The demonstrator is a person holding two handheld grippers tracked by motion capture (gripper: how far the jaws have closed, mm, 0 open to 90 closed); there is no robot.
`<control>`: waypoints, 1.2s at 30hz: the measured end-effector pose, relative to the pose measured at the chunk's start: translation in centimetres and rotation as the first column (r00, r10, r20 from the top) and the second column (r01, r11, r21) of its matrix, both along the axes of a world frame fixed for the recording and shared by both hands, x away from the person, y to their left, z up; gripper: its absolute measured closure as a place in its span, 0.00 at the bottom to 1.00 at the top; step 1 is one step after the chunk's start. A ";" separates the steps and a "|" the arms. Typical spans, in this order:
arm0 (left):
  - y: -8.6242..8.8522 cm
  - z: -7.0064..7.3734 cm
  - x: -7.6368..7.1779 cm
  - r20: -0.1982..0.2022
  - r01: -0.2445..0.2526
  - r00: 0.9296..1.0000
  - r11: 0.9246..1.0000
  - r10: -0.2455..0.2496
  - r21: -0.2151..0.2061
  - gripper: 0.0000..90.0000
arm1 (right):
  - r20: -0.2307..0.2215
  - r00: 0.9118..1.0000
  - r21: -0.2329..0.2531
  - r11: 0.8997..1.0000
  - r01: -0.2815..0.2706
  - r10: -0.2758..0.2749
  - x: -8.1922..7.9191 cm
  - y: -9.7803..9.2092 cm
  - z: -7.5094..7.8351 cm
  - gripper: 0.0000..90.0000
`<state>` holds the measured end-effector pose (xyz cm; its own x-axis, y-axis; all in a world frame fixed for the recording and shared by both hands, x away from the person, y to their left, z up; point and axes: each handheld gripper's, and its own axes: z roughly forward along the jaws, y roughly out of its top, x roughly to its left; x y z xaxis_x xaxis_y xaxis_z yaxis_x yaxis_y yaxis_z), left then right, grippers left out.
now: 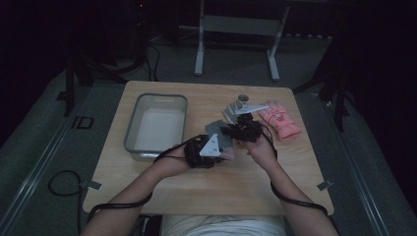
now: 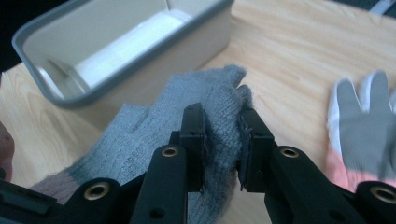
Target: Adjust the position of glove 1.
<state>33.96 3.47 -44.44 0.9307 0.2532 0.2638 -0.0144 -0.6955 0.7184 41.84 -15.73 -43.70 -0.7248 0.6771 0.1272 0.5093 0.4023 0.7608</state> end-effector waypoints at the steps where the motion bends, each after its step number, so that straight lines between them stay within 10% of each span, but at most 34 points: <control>1: 0.3 0.2 0.1 -0.001 -0.008 1.000 1.000 0.008 -0.005 0.79 | 0.007 1.000 -0.001 1.000 -0.001 0.001 0.2 0.4 0.2 0.83; 20: 7.6 2.2 2.6 0.070 -0.090 0.994 0.993 0.085 0.070 0.78 | 0.052 0.996 -0.028 0.997 -0.066 0.067 3.6 9.5 3.6 0.84; 36: 15.0 1.9 3.8 0.093 -0.133 0.988 0.983 0.122 0.127 0.79 | 0.037 0.994 0.017 0.995 -0.099 0.098 5.9 17.0 2.8 0.84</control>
